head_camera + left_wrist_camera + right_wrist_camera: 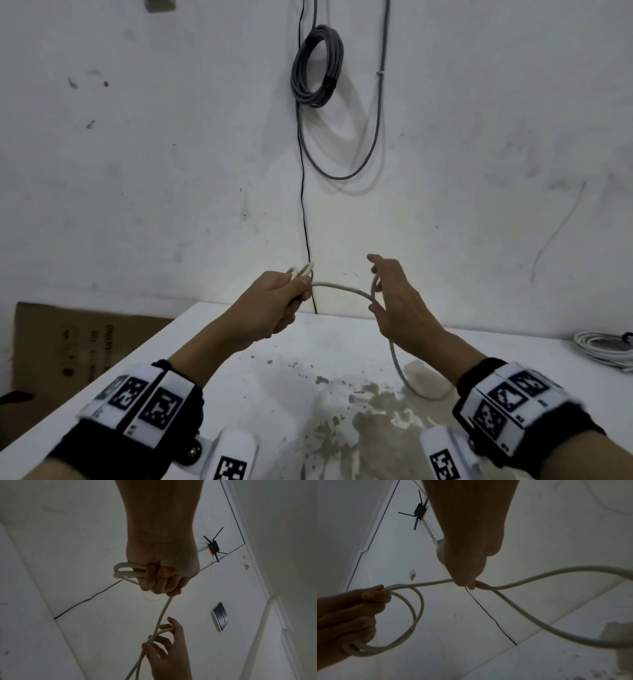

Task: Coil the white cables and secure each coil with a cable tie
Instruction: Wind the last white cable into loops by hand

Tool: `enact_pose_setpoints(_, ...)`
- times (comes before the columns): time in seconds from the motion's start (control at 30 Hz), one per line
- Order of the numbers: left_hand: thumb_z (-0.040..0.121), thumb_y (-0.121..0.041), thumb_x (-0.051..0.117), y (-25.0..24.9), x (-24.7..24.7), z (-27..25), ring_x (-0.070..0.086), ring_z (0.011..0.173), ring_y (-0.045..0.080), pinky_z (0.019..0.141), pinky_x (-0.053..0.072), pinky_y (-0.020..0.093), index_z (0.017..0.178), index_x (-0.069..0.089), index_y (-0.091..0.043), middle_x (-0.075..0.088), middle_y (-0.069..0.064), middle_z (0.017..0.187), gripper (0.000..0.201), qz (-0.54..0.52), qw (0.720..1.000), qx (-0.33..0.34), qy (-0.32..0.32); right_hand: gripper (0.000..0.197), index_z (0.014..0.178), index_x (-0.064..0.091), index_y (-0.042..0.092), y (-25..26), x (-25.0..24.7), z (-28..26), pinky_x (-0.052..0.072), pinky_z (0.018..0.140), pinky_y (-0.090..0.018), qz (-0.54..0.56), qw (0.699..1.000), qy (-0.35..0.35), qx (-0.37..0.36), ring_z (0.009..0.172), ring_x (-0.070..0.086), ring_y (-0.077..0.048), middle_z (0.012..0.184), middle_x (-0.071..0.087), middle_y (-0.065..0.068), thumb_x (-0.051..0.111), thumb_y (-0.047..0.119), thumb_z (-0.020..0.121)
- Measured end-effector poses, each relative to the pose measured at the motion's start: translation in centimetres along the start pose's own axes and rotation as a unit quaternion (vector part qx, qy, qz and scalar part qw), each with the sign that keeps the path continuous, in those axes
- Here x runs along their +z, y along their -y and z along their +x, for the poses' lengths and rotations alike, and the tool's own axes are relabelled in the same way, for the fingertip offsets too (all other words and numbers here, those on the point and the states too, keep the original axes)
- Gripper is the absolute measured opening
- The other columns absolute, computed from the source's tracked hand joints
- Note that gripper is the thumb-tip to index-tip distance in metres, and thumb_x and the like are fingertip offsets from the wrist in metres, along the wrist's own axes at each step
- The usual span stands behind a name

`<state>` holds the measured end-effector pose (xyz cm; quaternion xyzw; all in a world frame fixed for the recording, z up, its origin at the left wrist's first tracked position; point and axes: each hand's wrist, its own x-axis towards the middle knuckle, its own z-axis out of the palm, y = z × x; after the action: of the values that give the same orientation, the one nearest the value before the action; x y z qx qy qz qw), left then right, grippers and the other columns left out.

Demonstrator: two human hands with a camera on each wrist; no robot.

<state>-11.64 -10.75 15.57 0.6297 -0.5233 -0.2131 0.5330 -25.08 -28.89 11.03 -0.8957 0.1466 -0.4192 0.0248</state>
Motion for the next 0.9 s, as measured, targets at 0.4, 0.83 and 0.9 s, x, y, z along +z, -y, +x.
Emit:
enact_pose_setpoints(0.4,0.098,-0.025,0.039,0.4,0.7,1.0,0.023,0.033,0.007,0.037,0.017,0.018,0.066,0.049,-0.011,0.031,-0.008,0.04,0.036,0.014,0.997,-0.029,-0.067,0.043,0.093,0.072,0.008,-1.1,-0.9,-0.9,0.035,0.067,-0.016,0.01,0.995,0.085,-0.043,0.083,0.05,-0.023,0.096,0.062,-0.013,0.038,-0.012,0.076)
enact_pose_setpoints(0.83,0.099,-0.025,0.041,3.7,-3.4,1.1,0.02,0.031,0.007,0.035,0.016,0.015,0.068,0.046,-0.011,0.028,-0.008,0.038,0.034,-0.103,0.968,-0.081,-0.216,0.047,0.121,0.043,0.0,-3.8,-3.4,-1.4,0.053,0.057,-0.018,0.235,0.907,-0.085,0.339,0.064,0.068,-0.02,0.083,0.069,-0.019,0.068,0.001,0.081)
enact_pose_setpoints(0.9,0.098,-0.026,0.041,3.1,-2.6,0.8,0.02,0.03,0.006,0.032,0.016,0.014,0.07,0.046,-0.01,0.029,-0.008,0.037,0.033,-0.098,0.978,-0.078,-0.167,0.069,0.138,0.024,0.002,-3.9,-2.6,-1.3,0.057,0.078,-0.034,0.292,0.875,-0.062,0.38,0.09,0.068,-0.029,0.113,0.062,-0.023,0.067,0.01,0.083)
